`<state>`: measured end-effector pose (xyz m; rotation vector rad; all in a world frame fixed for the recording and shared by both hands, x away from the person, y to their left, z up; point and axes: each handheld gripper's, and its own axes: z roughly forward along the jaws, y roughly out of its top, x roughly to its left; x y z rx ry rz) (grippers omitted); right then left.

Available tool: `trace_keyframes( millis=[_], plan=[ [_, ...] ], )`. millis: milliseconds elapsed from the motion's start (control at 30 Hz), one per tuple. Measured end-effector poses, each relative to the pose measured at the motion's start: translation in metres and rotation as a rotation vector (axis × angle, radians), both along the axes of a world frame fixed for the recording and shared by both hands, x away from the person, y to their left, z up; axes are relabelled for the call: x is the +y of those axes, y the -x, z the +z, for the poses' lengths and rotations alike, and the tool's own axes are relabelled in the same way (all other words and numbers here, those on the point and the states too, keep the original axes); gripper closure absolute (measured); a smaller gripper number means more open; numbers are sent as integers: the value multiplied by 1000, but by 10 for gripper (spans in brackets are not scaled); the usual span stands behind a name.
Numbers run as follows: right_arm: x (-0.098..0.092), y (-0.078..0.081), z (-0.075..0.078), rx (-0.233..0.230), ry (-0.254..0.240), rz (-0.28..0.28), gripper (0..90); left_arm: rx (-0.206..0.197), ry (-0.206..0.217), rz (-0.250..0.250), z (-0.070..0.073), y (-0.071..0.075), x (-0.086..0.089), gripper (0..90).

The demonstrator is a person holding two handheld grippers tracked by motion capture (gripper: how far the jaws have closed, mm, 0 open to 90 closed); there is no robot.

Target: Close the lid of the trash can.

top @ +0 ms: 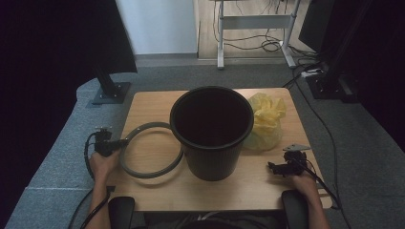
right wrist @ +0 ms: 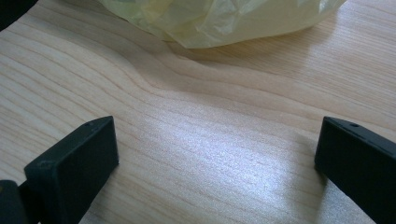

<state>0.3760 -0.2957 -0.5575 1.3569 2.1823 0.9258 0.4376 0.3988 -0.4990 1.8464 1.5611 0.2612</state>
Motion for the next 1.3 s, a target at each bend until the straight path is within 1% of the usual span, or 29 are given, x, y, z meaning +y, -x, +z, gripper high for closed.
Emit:
trace_keyframes(
  millis=[433, 600, 700, 900, 967, 1167, 1300],
  plan=[
    [0, 0, 0, -1, 1, 0, 0, 14, 13, -27, 31, 0, 6, 795],
    [0, 0, 0, -1, 1, 0, 0, 18, 2, -45, 43, 0, 6, 795],
    [0, 0, 0, -1, 1, 0, 0, 23, 2, -51, 50, -1, 5, 795],
    [0, 0, 0, -1, 1, 0, 0, 29, -14, -67, 66, -3, 4, 795],
    [0, 0, 0, -1, 1, 0, 0, 31, -14, -73, 72, -4, 4, 795],
    [0, 0, 0, -1, 1, 0, 0, 31, 3, -89, 89, -5, 4, 795],
    [0, 0, 0, -1, 1, 0, 0, 34, -4, -94, 100, -5, 5, 795]
  ],
)
